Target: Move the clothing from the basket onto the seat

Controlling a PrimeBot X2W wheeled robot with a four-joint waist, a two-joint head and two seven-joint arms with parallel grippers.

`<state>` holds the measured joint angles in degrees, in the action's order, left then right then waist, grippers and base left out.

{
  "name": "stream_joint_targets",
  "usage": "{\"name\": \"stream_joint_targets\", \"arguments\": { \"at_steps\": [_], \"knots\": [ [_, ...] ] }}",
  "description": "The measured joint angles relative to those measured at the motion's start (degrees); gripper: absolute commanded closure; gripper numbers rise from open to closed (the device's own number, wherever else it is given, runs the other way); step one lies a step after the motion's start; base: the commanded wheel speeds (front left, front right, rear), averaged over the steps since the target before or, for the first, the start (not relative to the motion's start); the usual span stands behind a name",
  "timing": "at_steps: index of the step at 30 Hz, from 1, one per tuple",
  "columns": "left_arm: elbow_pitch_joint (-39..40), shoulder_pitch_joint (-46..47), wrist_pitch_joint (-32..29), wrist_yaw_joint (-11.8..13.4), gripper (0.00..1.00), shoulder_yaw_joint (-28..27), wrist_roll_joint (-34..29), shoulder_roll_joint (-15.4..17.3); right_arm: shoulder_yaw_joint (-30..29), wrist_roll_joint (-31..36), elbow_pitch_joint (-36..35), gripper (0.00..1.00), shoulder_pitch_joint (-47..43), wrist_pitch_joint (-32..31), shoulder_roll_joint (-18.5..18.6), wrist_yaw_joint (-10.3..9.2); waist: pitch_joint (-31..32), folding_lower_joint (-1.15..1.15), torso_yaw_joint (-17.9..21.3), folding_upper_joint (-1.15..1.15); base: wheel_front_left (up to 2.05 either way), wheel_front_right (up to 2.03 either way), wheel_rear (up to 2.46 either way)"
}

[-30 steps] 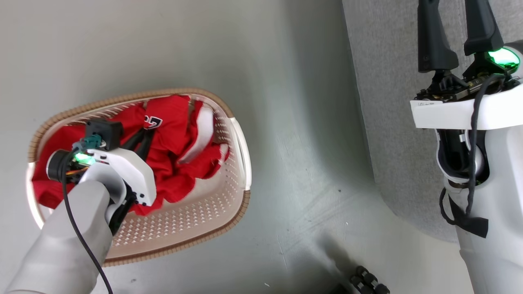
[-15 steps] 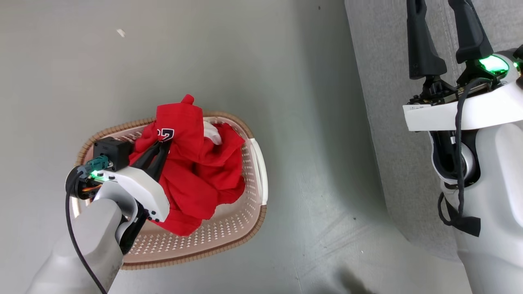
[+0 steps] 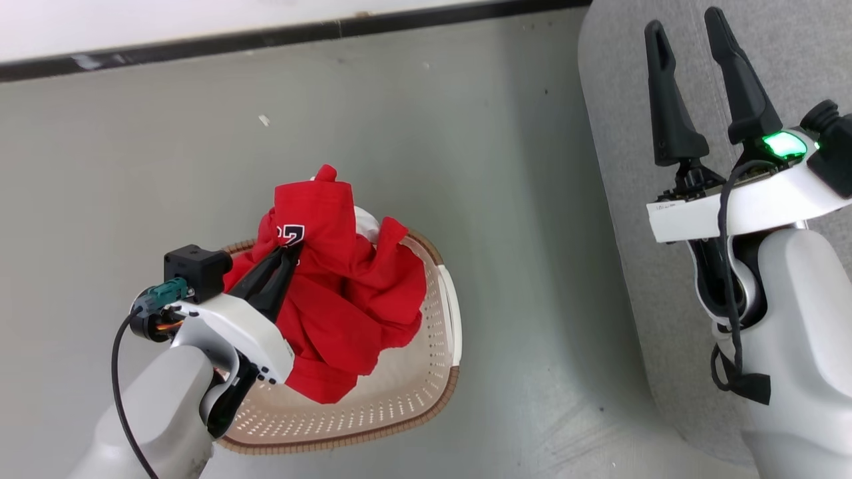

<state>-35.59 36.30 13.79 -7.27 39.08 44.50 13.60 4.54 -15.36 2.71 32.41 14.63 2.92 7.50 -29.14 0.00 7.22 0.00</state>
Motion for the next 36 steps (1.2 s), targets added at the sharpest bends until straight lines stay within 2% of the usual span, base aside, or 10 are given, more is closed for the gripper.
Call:
{"name": "stream_joint_targets", "arguments": {
  "at_steps": [21,36],
  "knots": [
    [12.29,-4.95,0.43,0.00,1.00,-4.00,1.52,0.78,-1.55,0.68,3.33,0.00,-8.12,0.00,0.00,0.00,12.90,0.00,-4.09,0.00,0.00,0.00,0.00],
    [14.81,-5.30,0.43,0.00,1.00,-5.20,1.35,1.13,-1.82,-0.16,4.54,0.00,-14.43,0.00,0.87,0.00,20.52,-0.01,-5.84,0.00,0.00,0.00,0.00]
  ]
}}
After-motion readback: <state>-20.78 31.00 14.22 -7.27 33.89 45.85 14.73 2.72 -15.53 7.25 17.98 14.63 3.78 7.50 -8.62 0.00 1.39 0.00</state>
